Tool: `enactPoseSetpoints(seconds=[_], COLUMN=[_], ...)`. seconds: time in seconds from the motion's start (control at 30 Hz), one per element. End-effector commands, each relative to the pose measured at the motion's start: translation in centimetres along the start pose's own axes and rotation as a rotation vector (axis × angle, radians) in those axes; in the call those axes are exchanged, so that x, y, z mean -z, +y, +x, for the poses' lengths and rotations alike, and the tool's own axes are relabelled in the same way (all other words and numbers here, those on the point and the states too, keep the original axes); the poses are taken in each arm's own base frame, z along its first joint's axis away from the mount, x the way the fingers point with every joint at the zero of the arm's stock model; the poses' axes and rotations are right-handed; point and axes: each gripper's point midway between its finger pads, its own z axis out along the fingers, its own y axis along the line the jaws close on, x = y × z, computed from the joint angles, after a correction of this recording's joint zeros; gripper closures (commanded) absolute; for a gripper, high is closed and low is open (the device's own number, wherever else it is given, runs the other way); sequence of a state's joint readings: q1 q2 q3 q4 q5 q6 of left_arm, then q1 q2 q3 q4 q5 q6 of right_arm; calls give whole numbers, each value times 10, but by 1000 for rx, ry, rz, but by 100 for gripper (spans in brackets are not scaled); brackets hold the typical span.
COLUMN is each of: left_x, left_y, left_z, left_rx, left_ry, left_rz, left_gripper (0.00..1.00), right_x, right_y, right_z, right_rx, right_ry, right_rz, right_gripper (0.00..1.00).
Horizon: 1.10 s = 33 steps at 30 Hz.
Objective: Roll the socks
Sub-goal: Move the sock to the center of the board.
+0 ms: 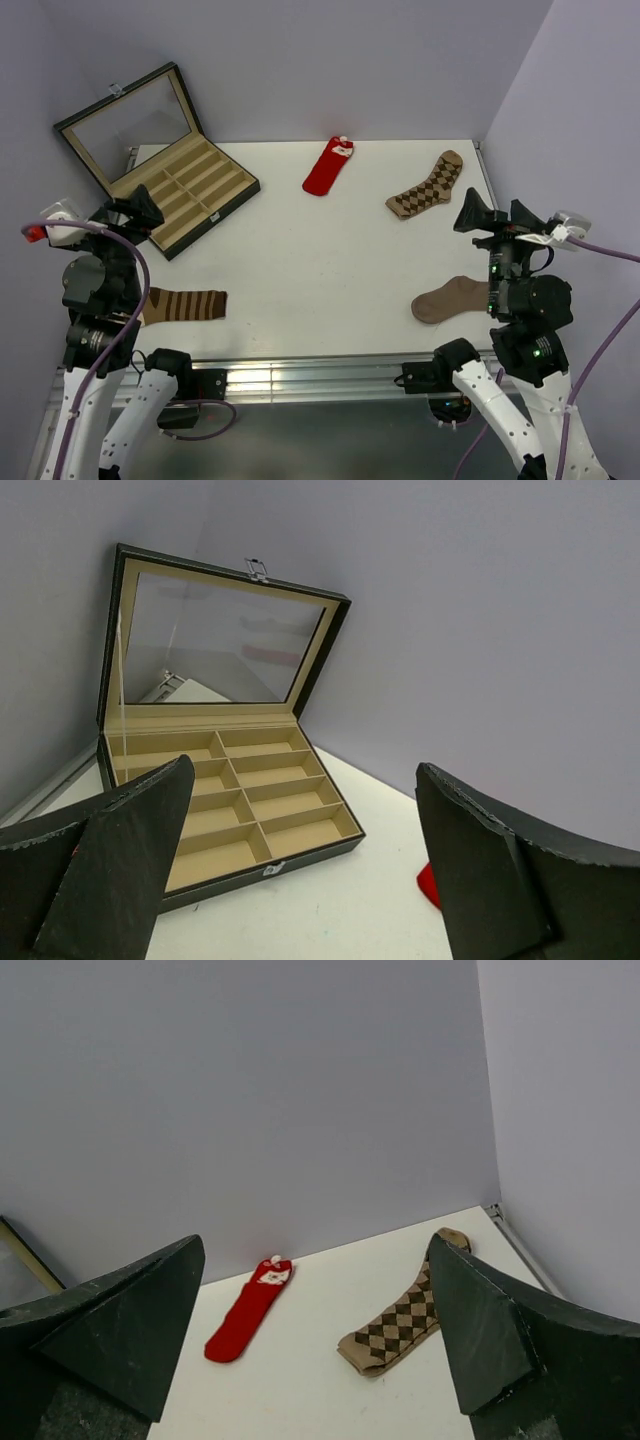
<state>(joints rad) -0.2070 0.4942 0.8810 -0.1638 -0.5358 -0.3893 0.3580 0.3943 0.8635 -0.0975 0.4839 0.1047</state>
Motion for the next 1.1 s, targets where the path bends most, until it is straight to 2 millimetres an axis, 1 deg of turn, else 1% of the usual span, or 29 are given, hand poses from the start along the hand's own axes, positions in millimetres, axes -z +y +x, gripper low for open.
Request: enactPoseSetpoints(seconds=[0.0, 0.07, 0.1, 0.13, 0.17, 0.2, 0.27, 0.3, 0.33, 0.37, 0.4, 0.43, 0.47, 0.5, 0.53, 0.57, 0.6, 0.63, 0.67, 0.7, 0.73, 0.8, 0.83, 0.87, 0.9, 0.97, 1.0, 1.03, 1.07], left_x=[-4, -6, -9, -9, -10, -14, -15, -20, -22, -23, -24, -24, -24, -25, -25, -25, -26, -26, -28, -27, -27, -26, -26, -26, -24, -26, -26, -26, -27], left_y=[-14, -17, -18, -23, -25, -29, -38, -41, -44, -52, -57, -61, -67, -71, -74, -76, -78, -79, -79, -79, -78, -75, -73, -71, -65, -63, -60, -58, -57], left_z=[2, 6, 11, 18, 23, 32, 45, 55, 62, 80, 86, 93, 108, 114, 120, 127, 139, 146, 158, 162, 168, 181, 184, 186, 193, 197, 201, 202, 203], left_rx=[12, 5, -4, -9, -12, -19, -20, -30, -37, -54, -61, -64, -68, -70, -75, -78, -85, -90, -103, -112, -120, -137, -142, -143, -147, -147, -154, -161, -166], left_ry=[19, 34, 51, 78, 96, 127, 182, 219, 245, 313, 341, 370, 424, 445, 467, 488, 529, 548, 582, 606, 626, 666, 671, 670, 678, 665, 671, 676, 678], left_rz=[52, 64, 70, 93, 105, 115, 155, 161, 174, 212, 236, 258, 290, 309, 322, 333, 342, 344, 340, 339, 334, 321, 314, 307, 297, 289, 284, 275, 271], left_gripper=[1, 0, 1, 1, 1, 0, 1, 0, 1, 1, 1, 1, 0, 1, 1, 0, 1, 0, 1, 0, 1, 1, 0, 0, 1, 1, 0, 1, 1], right_x=[-6, -10, -11, -15, -17, -19, -28, -32, -40, -45, -48, -59, -61, -66, -76, -80, -85, -92, -97, -102, -110, -122, -130, -136, -140, -148, -149, -158, -157], right_y=[7, 10, 12, 16, 22, 32, 43, 49, 54, 58, 62, 66, 67, 68, 68, 68, 67, 67, 67, 65, 64, 49, 43, 32, 25, 17, 9, 11, 6], right_z=[4, 10, 13, 21, 23, 27, 39, 45, 58, 66, 75, 91, 106, 114, 132, 142, 152, 171, 181, 205, 211, 230, 250, 258, 280, 294, 318, 319, 328], right_rx=[-20, -25, -39, -36, -41, -41, -36, -47, -38, -37, -25, -5, 14, 22, 40, 26, 24, 24, 3, 1, -13, -36, -27, -29, -21, -32, -18, -23, -9], right_ry=[16, 36, 45, 68, 78, 96, 137, 155, 195, 218, 251, 304, 360, 392, 442, 466, 486, 533, 561, 622, 640, 698, 743, 766, 813, 864, 923, 931, 968], right_rz=[-11, -16, -20, -28, -49, -99, -127, -141, -142, -147, -156, -148, -139, -130, -94, -71, -55, -46, -38, -27, -23, 11, 34, 58, 71, 57, 67, 48, 43], right_gripper=[0, 0, 0, 0, 0, 0, 0, 0, 0, 0, 0, 0, 0, 0, 0, 0, 0, 0, 0, 0, 0, 1, 3, 4, 6, 10, 10, 13, 14])
